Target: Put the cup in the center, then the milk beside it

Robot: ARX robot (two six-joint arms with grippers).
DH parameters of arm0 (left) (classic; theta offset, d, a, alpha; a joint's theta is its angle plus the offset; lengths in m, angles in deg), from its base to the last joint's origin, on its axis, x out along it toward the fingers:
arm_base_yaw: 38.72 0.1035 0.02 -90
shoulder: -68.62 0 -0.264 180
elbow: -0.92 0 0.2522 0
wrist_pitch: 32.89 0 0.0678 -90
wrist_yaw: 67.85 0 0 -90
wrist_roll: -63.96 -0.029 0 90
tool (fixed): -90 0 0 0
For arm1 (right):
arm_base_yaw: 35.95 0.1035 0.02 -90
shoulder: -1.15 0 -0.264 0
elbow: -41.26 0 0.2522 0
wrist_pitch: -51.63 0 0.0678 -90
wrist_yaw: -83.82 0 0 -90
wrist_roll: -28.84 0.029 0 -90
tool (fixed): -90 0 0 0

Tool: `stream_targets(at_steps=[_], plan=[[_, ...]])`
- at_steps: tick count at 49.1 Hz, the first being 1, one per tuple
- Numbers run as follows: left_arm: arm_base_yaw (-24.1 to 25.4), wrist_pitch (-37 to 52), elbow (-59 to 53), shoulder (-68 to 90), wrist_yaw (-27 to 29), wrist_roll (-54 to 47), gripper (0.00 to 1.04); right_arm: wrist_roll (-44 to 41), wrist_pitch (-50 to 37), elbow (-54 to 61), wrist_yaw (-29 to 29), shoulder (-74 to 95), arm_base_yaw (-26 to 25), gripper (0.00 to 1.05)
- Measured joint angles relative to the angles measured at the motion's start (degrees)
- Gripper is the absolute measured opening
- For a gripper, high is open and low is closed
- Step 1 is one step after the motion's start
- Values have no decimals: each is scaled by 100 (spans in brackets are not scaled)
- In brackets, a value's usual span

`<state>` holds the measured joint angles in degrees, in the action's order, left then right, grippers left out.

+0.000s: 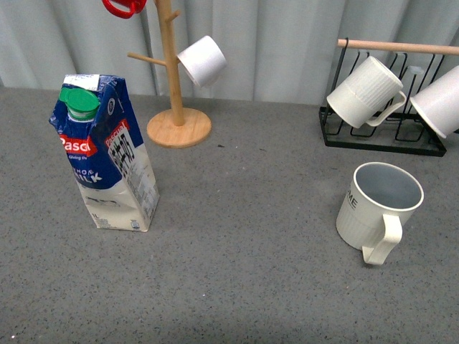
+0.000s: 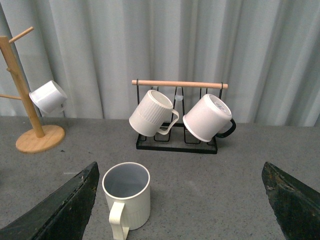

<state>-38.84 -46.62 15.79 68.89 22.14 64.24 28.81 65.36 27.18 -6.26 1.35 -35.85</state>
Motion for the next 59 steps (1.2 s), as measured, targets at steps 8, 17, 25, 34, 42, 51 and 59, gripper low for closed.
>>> stream_targets(at_steps=[8, 17, 25, 34, 42, 51, 59], plan=[[0, 0, 0, 0, 0, 0, 98, 0, 0, 0, 0, 0, 0, 95], [0, 0, 0, 0, 0, 0, 98, 0, 0, 0, 0, 0, 0, 95], [0, 0, 0, 0, 0, 0, 98, 0, 0, 0, 0, 0, 0, 95], [0, 0, 0, 0, 0, 0, 98, 0, 0, 0, 0, 0, 0, 95], [0, 0, 0, 0, 0, 0, 98, 0, 0, 0, 0, 0, 0, 95], [0, 0, 0, 0, 0, 0, 98, 0, 0, 0, 0, 0, 0, 95], [0, 0, 0, 0, 0, 0, 98, 0, 0, 0, 0, 0, 0, 95]])
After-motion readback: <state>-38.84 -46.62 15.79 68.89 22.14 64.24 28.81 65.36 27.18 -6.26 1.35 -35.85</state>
